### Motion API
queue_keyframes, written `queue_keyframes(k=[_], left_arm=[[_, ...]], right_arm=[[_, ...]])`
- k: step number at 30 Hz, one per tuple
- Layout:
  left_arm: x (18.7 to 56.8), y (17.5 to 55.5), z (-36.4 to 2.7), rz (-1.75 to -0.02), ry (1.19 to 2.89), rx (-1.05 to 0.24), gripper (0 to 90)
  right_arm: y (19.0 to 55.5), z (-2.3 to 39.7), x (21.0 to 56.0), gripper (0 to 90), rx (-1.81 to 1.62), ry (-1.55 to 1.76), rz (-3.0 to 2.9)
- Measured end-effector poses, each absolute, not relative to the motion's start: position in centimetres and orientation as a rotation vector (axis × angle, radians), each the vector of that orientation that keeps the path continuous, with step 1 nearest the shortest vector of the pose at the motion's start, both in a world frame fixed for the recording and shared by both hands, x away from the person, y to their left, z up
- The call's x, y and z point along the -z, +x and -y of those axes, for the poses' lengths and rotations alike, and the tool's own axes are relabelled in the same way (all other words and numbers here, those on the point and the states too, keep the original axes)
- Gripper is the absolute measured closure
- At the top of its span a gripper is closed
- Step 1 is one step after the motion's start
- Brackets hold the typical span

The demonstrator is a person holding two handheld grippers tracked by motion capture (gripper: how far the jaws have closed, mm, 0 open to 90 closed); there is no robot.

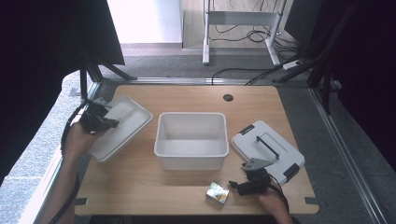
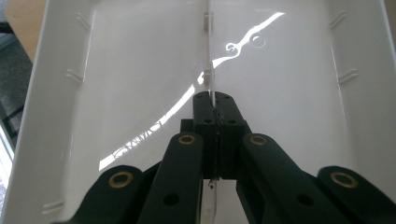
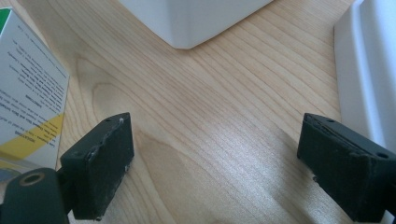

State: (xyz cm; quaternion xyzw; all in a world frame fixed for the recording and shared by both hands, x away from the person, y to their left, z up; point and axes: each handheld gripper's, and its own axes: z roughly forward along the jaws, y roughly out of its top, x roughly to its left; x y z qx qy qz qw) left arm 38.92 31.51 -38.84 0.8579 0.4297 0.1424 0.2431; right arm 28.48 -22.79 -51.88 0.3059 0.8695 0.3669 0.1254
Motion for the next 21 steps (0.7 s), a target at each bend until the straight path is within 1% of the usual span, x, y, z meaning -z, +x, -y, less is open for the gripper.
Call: queue_keyframes(k=[1, 7, 8, 10, 21], left_arm=[[39.9, 38.8, -31.5, -1.174, 2.346, -0.377, 89.0], [43.1, 38.5, -31.3, -1.187, 2.347, -0.364, 89.0], [43.1, 38.5, -31.3, -1.187, 2.347, -0.364, 89.0], [44.5, 38.3, -31.2, -1.200, 2.332, -0.365, 88.9], [48.0, 37.8, -31.1, -1.241, 2.281, -0.355, 88.9]], right_arm=[[28.5, 22.8, 51.9, 10.6, -1.069, 0.892, -2.533], [28.5, 22.8, 51.9, 10.6, -1.070, 0.892, -2.532], [28.5, 22.8, 51.9, 10.6, -1.070, 0.892, -2.532], [28.5, 22.8, 51.9, 10.6, -1.070, 0.892, -2.532], [28.5, 22.8, 51.9, 10.6, -1.070, 0.891, -2.531]])
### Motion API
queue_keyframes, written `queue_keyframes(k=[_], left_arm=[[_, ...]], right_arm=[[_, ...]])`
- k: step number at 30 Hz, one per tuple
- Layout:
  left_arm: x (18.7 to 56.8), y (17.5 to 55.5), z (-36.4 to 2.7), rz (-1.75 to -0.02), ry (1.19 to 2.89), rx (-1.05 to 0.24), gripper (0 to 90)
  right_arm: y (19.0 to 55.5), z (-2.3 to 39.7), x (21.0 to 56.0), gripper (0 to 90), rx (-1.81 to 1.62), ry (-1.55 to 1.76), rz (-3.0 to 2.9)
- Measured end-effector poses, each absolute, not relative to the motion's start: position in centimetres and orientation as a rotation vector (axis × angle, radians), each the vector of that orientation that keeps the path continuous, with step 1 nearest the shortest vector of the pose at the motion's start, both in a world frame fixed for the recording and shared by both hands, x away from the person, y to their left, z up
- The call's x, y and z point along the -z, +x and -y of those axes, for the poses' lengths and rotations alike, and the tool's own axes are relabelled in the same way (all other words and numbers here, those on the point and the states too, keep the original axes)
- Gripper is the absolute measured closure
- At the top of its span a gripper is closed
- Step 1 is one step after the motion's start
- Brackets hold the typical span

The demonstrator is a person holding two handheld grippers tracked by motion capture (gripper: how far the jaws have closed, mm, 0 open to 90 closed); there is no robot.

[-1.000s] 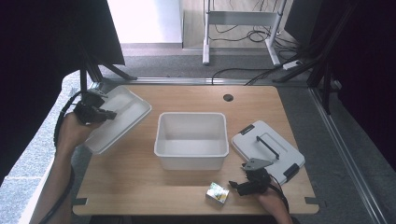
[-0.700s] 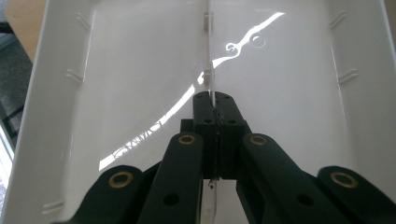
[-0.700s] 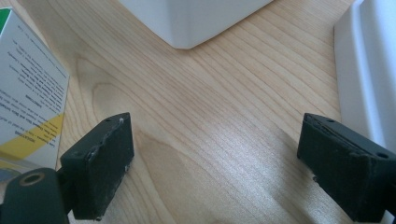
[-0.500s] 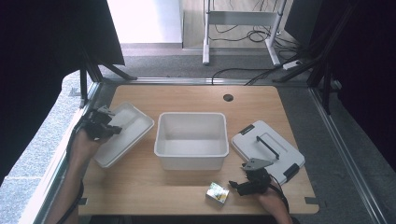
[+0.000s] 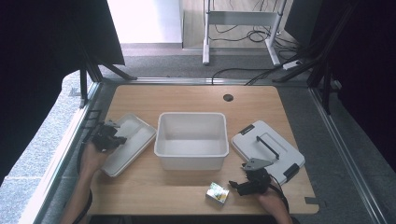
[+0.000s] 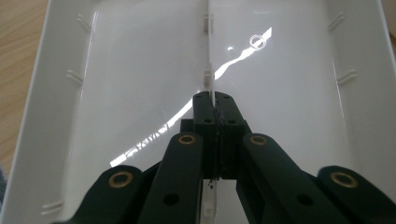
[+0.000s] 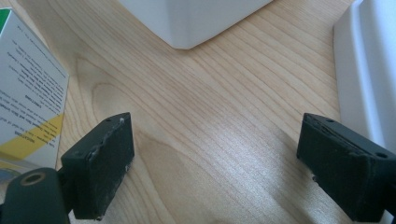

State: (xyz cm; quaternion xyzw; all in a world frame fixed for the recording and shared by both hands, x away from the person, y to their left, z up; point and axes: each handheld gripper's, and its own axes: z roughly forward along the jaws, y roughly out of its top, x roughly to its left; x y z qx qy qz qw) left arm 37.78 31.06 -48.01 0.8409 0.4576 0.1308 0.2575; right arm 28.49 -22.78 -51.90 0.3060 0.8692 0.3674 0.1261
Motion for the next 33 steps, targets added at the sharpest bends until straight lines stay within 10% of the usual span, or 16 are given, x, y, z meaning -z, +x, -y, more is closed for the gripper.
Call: queue_keyframes(k=[13, 26, 33], left_arm=[[49.1, 37.5, -31.1, -1.234, 2.278, -0.333, 87.6], [45.6, 34.4, -30.3, -1.144, 2.145, -0.381, 16.1], [44.7, 32.1, -28.1, -1.041, 2.145, -0.363, 5.6]], right_arm=[[28.5, 22.8, 51.9, 10.7, -1.069, 0.892, -2.531], [28.5, 22.8, 51.9, 10.7, -1.069, 0.891, -2.531], [28.5, 22.8, 51.9, 10.7, -1.070, 0.891, -2.531]])
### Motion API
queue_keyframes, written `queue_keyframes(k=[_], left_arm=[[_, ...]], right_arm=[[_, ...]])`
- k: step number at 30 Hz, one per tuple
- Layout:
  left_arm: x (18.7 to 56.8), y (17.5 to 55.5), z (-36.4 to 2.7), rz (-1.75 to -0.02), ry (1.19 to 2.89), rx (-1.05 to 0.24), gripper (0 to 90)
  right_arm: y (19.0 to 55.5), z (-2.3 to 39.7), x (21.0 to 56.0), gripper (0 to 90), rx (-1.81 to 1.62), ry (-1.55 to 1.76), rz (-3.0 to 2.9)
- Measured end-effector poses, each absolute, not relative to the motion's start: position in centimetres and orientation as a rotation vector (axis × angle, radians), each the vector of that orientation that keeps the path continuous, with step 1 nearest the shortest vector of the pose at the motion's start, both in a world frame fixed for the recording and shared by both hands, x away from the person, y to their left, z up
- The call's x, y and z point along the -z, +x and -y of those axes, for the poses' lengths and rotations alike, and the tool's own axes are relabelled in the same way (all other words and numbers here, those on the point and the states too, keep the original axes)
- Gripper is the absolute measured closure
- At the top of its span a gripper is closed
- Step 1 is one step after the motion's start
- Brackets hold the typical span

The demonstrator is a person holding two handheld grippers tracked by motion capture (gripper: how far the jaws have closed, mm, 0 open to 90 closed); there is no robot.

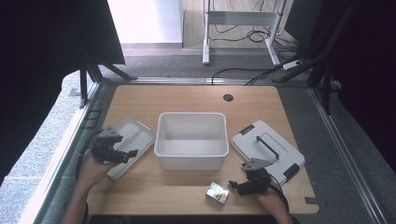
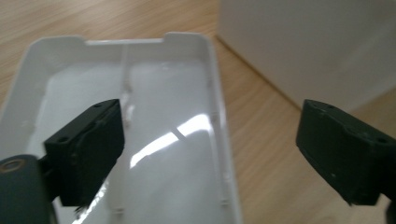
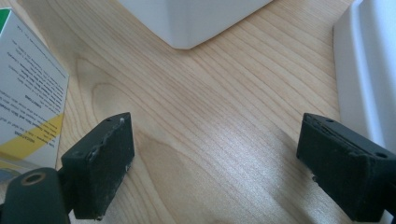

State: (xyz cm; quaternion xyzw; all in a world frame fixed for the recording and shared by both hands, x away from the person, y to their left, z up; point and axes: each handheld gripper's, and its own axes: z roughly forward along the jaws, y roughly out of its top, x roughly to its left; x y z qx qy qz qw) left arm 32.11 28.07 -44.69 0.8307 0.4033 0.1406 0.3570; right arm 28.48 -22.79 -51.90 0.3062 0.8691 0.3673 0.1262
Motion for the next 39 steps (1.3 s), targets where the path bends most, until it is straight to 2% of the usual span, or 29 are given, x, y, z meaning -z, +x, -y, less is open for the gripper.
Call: queue_keyframes(k=[3, 12, 19, 26, 39], left_arm=[[44.6, 30.6, -25.9, -0.976, 2.169, -0.362, 0.1], [46.2, 28.5, -21.8, -0.858, 2.203, -0.357, 0.0], [49.9, 27.9, -19.1, -0.812, 2.254, -0.336, 0.0], [52.2, 27.9, -18.2, -0.803, 2.301, -0.292, 0.0], [52.2, 28.0, -18.2, -0.812, 2.297, -0.269, 0.0]], right_arm=[[28.5, 22.8, 51.9, 10.7, -1.069, 0.892, -2.531], [28.5, 22.8, 51.9, 10.7, -1.069, 0.892, -2.531], [28.5, 22.8, 51.9, 10.7, -1.069, 0.892, -2.531], [28.5, 22.8, 51.9, 11.2, -1.070, 0.895, -2.530], [28.4, 22.9, 51.9, 9.5, -1.070, 0.915, -2.523]])
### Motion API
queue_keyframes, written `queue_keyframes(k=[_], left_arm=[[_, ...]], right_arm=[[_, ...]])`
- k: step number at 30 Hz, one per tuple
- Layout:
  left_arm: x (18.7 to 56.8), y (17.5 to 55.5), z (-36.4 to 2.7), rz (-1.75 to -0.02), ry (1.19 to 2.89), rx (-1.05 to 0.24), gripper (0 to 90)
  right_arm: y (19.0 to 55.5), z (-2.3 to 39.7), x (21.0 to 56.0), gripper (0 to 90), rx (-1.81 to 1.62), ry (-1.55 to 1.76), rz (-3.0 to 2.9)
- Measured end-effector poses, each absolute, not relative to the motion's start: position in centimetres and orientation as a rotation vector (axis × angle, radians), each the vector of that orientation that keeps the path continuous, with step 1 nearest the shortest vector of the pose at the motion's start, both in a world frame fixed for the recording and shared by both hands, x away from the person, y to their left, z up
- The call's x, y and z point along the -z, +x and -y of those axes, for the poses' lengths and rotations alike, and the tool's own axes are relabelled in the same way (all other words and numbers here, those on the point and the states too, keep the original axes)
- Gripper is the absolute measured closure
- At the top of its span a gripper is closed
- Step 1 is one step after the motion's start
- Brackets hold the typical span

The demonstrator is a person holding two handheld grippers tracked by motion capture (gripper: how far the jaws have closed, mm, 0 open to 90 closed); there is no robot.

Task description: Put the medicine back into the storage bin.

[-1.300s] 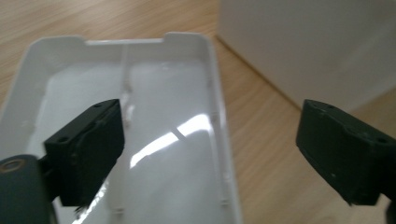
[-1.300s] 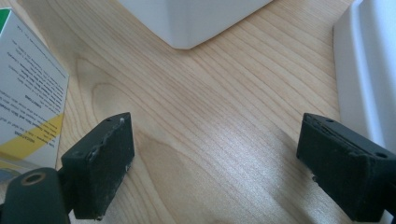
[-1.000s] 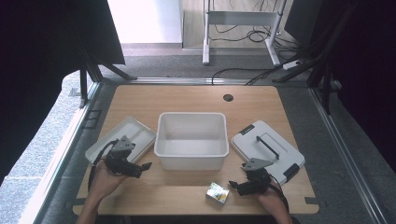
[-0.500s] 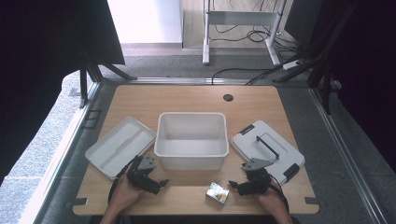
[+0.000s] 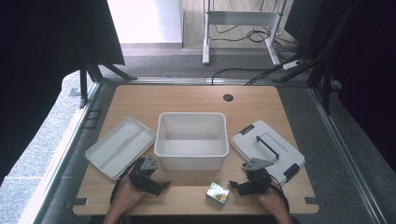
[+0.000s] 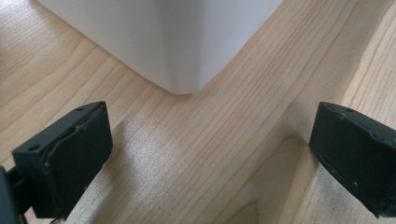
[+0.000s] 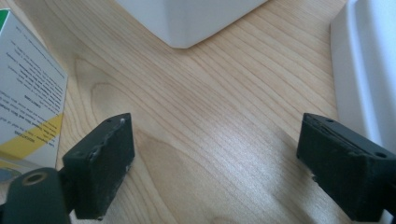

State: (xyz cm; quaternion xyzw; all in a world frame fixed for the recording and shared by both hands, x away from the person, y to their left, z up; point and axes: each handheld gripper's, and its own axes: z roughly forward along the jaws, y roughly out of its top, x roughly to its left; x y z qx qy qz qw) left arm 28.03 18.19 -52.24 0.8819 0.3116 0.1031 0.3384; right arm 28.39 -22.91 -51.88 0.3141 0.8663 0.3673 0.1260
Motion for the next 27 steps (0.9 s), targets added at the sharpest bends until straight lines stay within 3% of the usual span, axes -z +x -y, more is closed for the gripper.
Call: queue_keyframes(k=[17, 27], left_arm=[[52.2, 28.0, -18.2, -0.820, 2.292, -0.269, 0.0], [52.2, 28.1, -18.2, -0.830, 2.288, -0.283, 0.0]], right_arm=[[25.9, 25.4, 48.1, 9.5, -1.194, 0.995, -2.454], [23.7, 22.1, 46.3, 9.0, -1.197, 0.860, -2.601]])
